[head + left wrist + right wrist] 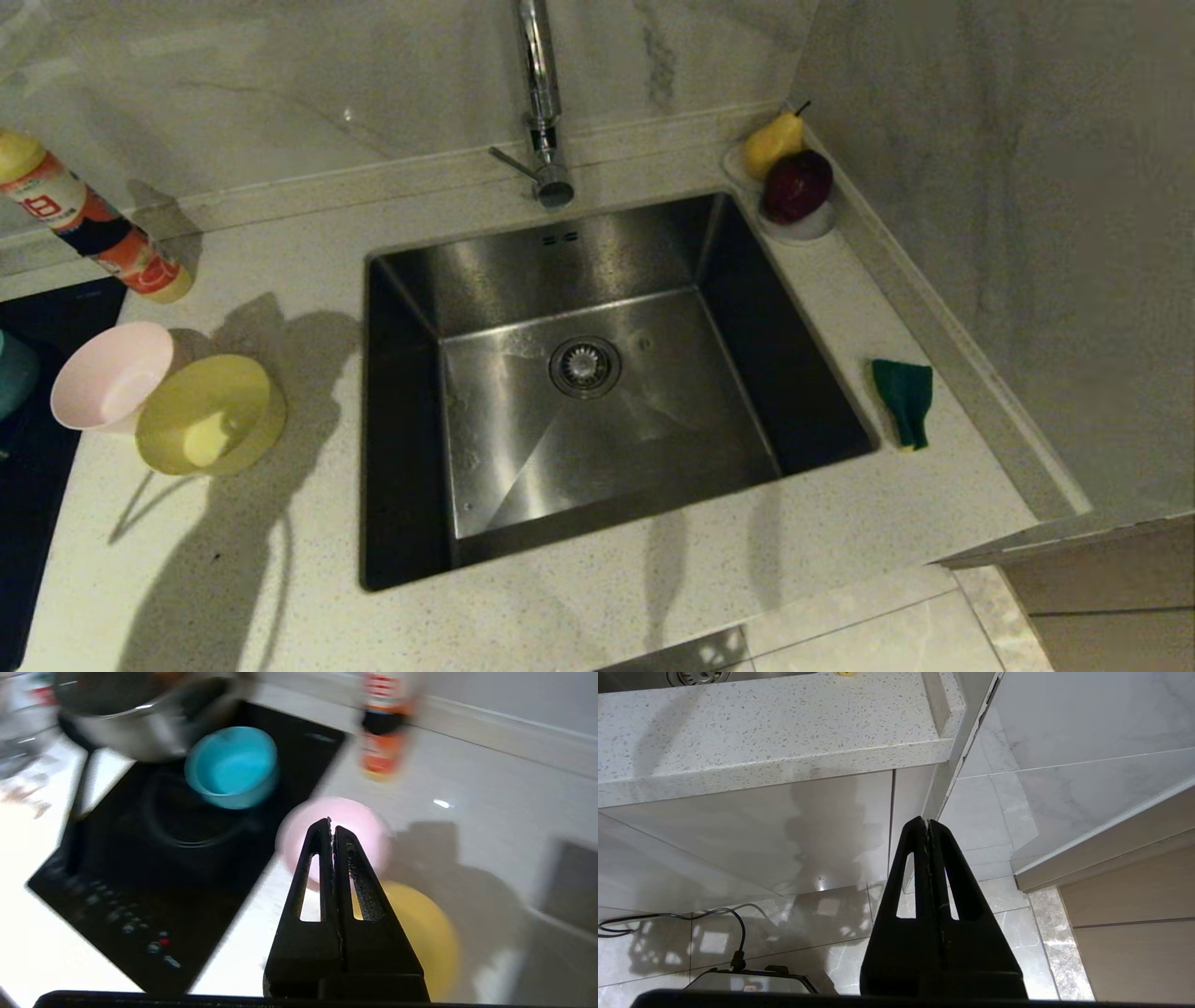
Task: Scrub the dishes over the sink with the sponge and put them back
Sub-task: Place the bowl on the bowl
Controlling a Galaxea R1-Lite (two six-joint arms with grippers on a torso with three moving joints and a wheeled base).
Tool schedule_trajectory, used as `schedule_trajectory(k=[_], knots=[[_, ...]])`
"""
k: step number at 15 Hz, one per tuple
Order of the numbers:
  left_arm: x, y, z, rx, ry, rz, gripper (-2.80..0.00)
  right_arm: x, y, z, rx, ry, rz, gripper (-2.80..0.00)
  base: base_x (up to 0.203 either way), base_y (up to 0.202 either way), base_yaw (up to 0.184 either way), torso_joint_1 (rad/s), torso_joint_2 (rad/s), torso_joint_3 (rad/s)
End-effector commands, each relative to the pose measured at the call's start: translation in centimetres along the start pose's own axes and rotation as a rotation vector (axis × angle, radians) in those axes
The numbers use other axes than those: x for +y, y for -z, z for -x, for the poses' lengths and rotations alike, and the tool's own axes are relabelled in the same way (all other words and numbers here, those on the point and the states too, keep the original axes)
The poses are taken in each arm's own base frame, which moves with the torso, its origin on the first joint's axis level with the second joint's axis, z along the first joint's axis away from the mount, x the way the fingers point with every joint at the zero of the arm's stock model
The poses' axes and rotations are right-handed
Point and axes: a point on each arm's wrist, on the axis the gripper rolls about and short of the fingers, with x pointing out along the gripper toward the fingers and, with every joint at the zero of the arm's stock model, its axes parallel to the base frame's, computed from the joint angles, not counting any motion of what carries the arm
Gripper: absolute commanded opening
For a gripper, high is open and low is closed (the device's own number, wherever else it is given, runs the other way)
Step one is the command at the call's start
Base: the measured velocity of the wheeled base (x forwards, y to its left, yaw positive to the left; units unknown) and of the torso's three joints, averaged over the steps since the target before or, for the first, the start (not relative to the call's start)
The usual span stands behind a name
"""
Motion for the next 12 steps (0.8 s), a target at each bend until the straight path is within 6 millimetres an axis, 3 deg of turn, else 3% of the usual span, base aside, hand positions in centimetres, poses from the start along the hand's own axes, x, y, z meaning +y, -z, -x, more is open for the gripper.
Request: schedule_trajectory(k=[1, 6, 10, 12], knots=[[-0.9, 0.7, -2.7, 0.009, -0.075, -0.026, -2.8, 0.0, 0.0, 0.0, 0.001, 0.0, 0.001, -2.8, 0.0, 0.0, 0.0, 0.0, 0.0, 0.0], [-2.8, 1.1, -5.2, 0.017, -0.097, -0.088, -2.8, 0.0, 0.0, 0.0, 0.001, 0.0, 0.001, -2.8, 0.0, 0.0, 0.0, 0.0, 0.0, 0.0], [-4.3, 2.4, -8.6, 0.08, -0.136, -0.139, -2.8, 0.0, 0.0, 0.0, 0.001, 0.0, 0.001, -2.8, 0.0, 0.0, 0.0, 0.0, 0.0, 0.0], [-5.0, 2.6, -11.3, 0.119, -0.181, -0.139, -2.8, 0.0, 0.0, 0.0, 0.001, 0.0, 0.001, -2.8, 0.0, 0.0, 0.0, 0.0, 0.0, 0.0]])
